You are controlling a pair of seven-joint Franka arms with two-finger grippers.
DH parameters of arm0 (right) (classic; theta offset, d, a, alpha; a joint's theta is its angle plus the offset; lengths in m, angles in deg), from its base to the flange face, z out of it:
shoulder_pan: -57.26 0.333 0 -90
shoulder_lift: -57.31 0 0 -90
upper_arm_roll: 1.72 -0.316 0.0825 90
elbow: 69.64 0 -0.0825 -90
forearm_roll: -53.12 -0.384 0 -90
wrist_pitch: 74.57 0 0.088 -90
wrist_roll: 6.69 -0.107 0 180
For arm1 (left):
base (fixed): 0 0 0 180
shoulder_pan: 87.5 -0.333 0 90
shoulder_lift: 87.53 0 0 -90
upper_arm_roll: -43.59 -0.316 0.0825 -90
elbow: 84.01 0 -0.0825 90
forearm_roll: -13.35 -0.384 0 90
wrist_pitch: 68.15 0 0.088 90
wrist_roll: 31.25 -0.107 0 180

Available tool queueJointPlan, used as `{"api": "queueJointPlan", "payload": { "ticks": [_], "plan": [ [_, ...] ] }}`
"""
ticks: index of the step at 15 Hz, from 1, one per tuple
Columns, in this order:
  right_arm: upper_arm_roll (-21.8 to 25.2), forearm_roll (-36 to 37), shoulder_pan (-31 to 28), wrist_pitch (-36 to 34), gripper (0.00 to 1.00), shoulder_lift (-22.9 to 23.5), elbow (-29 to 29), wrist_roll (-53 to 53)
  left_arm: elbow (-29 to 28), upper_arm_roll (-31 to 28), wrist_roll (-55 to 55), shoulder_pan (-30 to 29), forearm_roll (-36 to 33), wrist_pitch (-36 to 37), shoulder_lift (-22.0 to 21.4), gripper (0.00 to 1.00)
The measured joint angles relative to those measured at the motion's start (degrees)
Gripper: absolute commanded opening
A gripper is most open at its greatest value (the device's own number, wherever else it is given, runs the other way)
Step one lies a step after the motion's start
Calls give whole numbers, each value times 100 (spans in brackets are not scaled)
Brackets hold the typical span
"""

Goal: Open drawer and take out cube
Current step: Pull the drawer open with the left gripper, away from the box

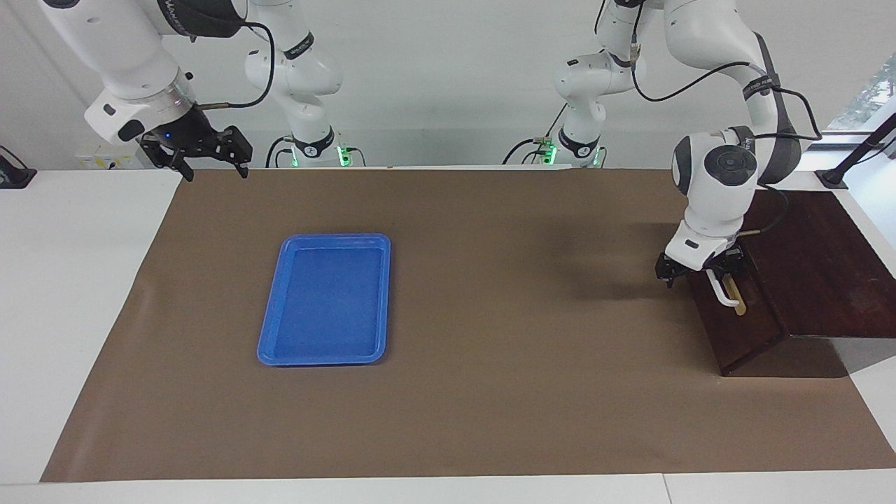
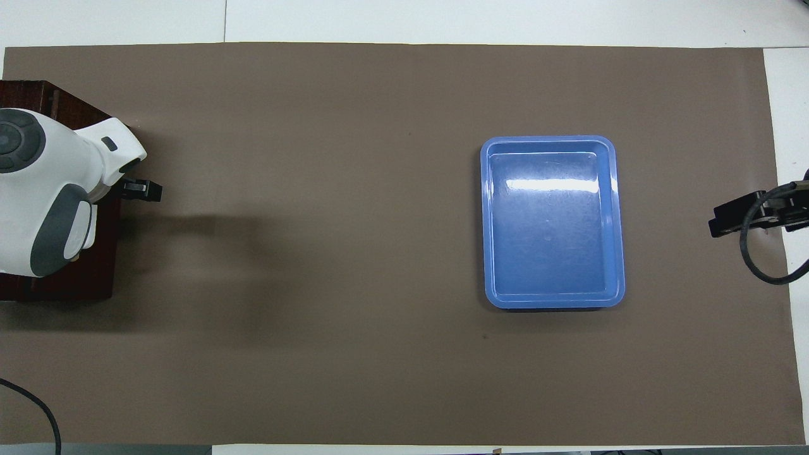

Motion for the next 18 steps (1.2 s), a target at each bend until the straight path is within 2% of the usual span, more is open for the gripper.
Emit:
{"api": "queueJointPlan", "payload": {
  "ticks": [6, 14, 16, 18],
  "plan": [
    [0, 0, 0, 0, 100, 0, 0, 0, 0, 20, 28, 558, 25, 2, -3, 100],
    [0, 0, 0, 0, 100, 0, 0, 0, 23, 27, 77, 963, 104, 18, -3, 100],
    [0, 0, 0, 0, 100, 0, 0, 0, 199, 34, 76, 988, 119, 188, -1, 100],
    [0, 0, 0, 0, 100, 0, 0, 0, 620, 40, 76, 1118, 139, 678, 23, 100]
  ]
}}
